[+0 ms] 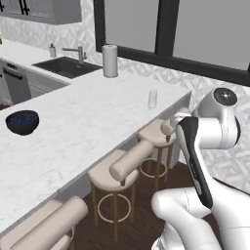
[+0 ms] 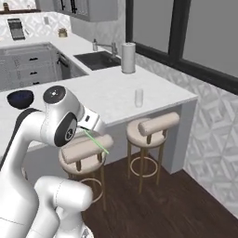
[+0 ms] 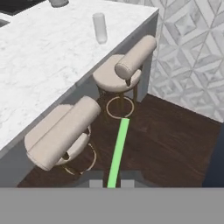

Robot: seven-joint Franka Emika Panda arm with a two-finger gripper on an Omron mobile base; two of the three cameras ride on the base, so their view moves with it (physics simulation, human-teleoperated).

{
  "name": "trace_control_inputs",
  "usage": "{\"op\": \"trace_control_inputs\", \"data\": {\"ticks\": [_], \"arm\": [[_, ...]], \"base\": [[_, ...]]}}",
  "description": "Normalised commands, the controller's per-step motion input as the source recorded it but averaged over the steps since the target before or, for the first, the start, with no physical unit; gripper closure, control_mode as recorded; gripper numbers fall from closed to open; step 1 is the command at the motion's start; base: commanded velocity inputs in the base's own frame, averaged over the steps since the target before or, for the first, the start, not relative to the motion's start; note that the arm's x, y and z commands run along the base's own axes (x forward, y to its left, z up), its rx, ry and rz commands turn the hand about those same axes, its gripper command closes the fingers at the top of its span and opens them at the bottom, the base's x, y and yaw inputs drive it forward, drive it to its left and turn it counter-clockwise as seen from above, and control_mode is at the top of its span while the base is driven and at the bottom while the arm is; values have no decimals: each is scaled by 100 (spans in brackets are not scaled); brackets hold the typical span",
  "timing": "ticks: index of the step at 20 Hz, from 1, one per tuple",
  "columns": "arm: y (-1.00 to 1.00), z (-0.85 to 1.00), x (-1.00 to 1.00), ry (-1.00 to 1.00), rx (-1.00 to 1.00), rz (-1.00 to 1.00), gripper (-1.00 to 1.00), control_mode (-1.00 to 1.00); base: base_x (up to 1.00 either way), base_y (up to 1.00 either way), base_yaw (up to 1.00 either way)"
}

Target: Take a straw from the drawer in front and place it inside the glass cup on the dining counter.

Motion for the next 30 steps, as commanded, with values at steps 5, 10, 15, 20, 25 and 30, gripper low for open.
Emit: {"op": "trace_control_inputs", "data": {"ticks": [5, 10, 15, 20, 25, 30], "arm": [[0, 0, 0, 0, 0, 0, 100, 100], [0, 0, 0, 0, 0, 0, 100, 100], [0, 0, 0, 0, 0, 0, 100, 100], [0, 0, 0, 0, 0, 0, 100, 100], [0, 0, 0, 0, 0, 0, 100, 100], [0, 0, 0, 0, 0, 0, 100, 100]], "base": [[28, -91, 43], [24, -74, 50], [1, -81, 50], [0, -89, 48], [5, -96, 44], [34, -72, 29]]}}
